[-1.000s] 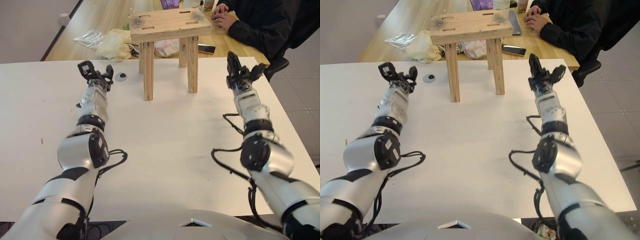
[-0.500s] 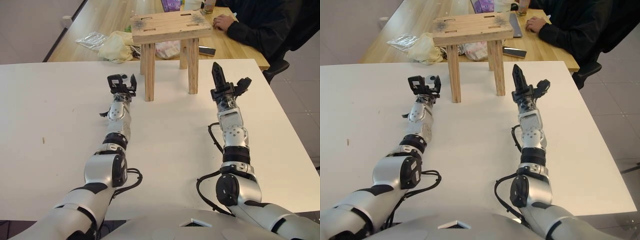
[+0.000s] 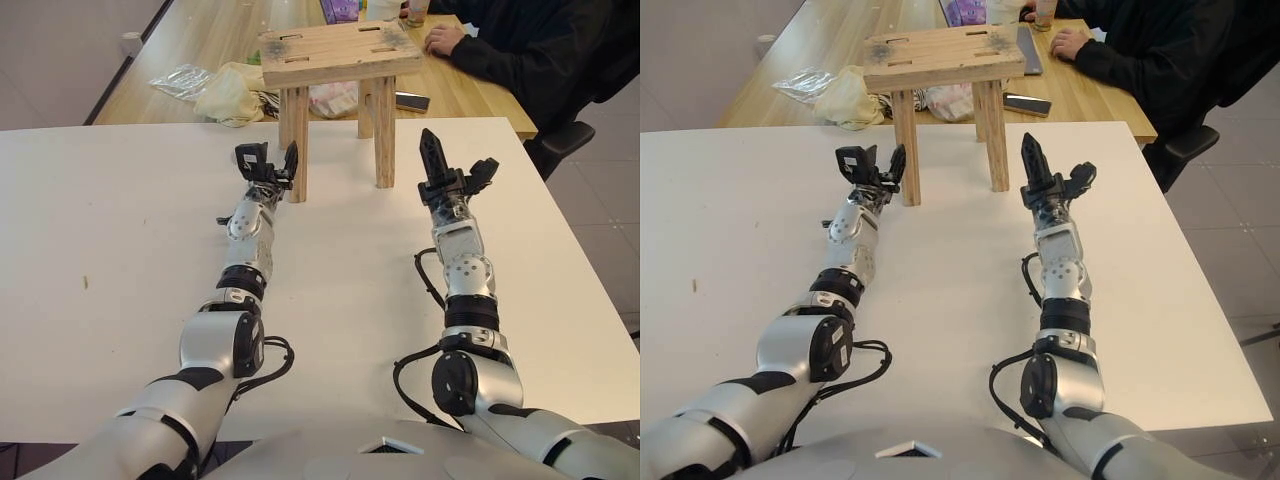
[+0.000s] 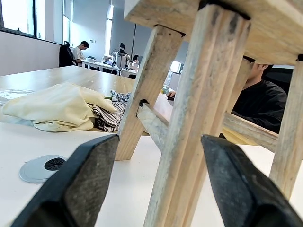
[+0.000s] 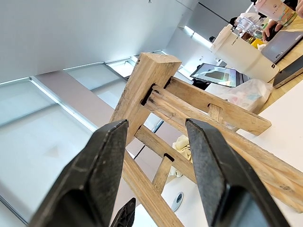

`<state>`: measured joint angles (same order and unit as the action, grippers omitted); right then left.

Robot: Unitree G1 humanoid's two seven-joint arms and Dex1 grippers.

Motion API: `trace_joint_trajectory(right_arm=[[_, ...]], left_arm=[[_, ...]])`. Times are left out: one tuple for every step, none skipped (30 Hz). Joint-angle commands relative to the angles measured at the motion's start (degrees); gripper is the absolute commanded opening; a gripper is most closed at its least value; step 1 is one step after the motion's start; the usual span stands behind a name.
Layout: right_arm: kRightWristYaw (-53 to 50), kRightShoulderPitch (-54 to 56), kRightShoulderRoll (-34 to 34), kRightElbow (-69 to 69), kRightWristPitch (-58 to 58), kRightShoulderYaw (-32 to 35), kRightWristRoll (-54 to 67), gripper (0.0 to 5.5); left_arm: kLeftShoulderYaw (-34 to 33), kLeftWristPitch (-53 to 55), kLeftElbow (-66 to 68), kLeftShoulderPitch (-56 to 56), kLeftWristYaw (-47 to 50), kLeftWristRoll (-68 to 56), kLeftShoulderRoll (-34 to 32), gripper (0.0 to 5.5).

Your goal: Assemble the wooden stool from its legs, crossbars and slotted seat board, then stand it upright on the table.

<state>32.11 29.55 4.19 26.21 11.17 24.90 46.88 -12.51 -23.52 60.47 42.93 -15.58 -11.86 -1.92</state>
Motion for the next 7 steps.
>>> trace_joint_trajectory(right_arm=[[-0.37,-0.42,1.77,-1.11,-0.20,-0.48,0.61,2.22],[-0.35,-0.46,1.74,-1.18,-0.16,-0.53,0.69,2.22],[-0.33,-0.46,1.70,-1.16,-0.12,-0.57,0.73,2.22],[-0.32,-0.51,1.69,-1.24,-0.08,-0.64,0.75,2.22],[-0.36,-0.63,1.70,-1.46,-0.07,-0.76,0.71,2.22],[-0.41,-0.66,1.68,-1.57,-0.14,-0.89,0.56,2.22],[-0.85,-0.79,1.76,-2.35,-0.62,-1.30,-0.04,2.22]], left_arm=[[0.39,0.68,-1.02,-0.64,-0.12,0.48,-0.19,3.17],[0.68,0.39,-0.98,-0.60,0.08,0.98,-0.40,3.17],[0.59,0.36,-0.65,-0.20,0.32,1.14,-0.85,3.17],[0.33,0.44,-0.33,0.22,0.54,1.08,-1.29,3.17],[0.03,0.54,-0.07,0.63,0.66,0.94,-1.76,3.17],[-0.21,0.62,0.12,0.92,0.80,0.80,-2.10,3.17],[-0.30,0.05,-0.35,0.94,3.35,1.66,-2.87,3.17]])
